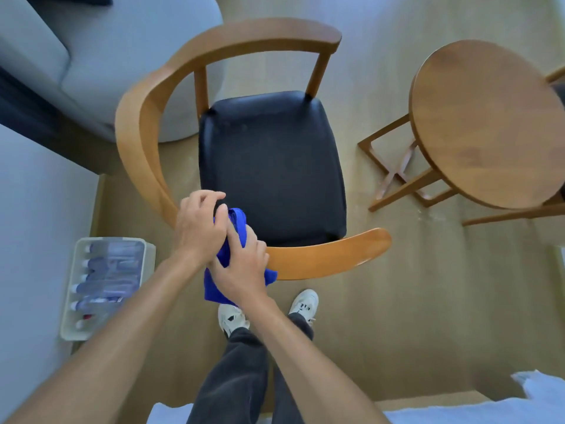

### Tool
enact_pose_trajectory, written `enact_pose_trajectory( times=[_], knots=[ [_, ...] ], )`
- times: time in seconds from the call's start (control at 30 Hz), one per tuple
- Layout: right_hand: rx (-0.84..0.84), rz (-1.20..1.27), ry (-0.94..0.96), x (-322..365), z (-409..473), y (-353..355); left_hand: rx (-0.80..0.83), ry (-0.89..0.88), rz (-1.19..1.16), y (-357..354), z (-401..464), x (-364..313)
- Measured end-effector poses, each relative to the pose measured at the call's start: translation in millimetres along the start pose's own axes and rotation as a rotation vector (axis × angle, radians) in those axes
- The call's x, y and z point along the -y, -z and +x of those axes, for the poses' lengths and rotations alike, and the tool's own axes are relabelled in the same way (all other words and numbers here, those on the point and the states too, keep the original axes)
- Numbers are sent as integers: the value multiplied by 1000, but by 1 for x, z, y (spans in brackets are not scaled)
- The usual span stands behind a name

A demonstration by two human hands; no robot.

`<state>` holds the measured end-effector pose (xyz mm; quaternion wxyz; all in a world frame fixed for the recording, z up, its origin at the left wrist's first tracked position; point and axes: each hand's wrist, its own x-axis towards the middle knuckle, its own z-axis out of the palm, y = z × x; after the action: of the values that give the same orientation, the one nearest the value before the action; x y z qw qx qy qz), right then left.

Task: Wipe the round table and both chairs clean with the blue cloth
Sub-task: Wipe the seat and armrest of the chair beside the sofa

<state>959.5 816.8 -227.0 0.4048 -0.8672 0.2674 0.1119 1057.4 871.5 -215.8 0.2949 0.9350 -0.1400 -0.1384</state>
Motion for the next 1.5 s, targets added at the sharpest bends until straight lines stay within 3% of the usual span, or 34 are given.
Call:
enact_pose_trajectory(
  times=[0.07,0.1,0.13,0.23,0.3,0.43,0.6,0.73,0.8,0.87,0.97,1.13,1.3,1.5],
  knots=[
    [178,405,2,-25,-5,42,6,-1,137,-10,-25,-3],
    [181,483,18,-42,-6,63,31,-2,217,-18,-38,-7],
    [91,437,24,-58,-3,81,74,0,285,-29,-50,-11],
    [-294,-7,-16,-120,21,107,143,-9,369,-63,-71,-25],
    [-330,-190,-32,-146,34,108,121,-57,321,-81,-76,-41],
    [-454,-496,120,-169,41,94,174,-242,296,-114,-86,-71],
    [-564,-586,148,-167,43,86,115,-510,297,-98,-62,-28],
    [-566,-620,81,-162,42,79,-9,-561,420,-24,-3,65],
    [-554,-591,114,-140,40,59,-22,-678,574,21,37,104],
    [-469,-539,188,-104,38,24,-5,-812,668,58,75,117],
    [-385,-513,207,-67,35,-12,-73,-801,678,86,117,111],
    [-342,-532,131,-68,36,-10,-110,-565,557,73,101,92],
    [-354,-535,131,-65,35,-10,125,-707,498,12,20,98],
    [-390,-470,149,-61,42,-11,102,-930,598,63,89,115]
  ],
)
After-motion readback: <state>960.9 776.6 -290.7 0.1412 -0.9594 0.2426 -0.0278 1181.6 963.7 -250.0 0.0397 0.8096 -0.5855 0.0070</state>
